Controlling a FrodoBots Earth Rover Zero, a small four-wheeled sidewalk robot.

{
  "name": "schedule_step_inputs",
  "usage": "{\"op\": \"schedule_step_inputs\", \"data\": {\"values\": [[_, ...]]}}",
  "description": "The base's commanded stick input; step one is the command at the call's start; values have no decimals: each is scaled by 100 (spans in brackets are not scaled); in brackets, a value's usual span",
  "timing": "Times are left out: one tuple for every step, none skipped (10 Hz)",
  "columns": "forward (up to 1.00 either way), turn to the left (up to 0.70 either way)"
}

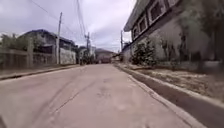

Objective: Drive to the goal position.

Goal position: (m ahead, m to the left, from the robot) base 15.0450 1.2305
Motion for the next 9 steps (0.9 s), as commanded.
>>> {"op": "schedule_step_inputs", "data": {"values": [[100, 0], [100, 0], [100, 0], [100, 0], [100, 0], [100, 0], [100, 0], [100, 0], [100, 0]]}}
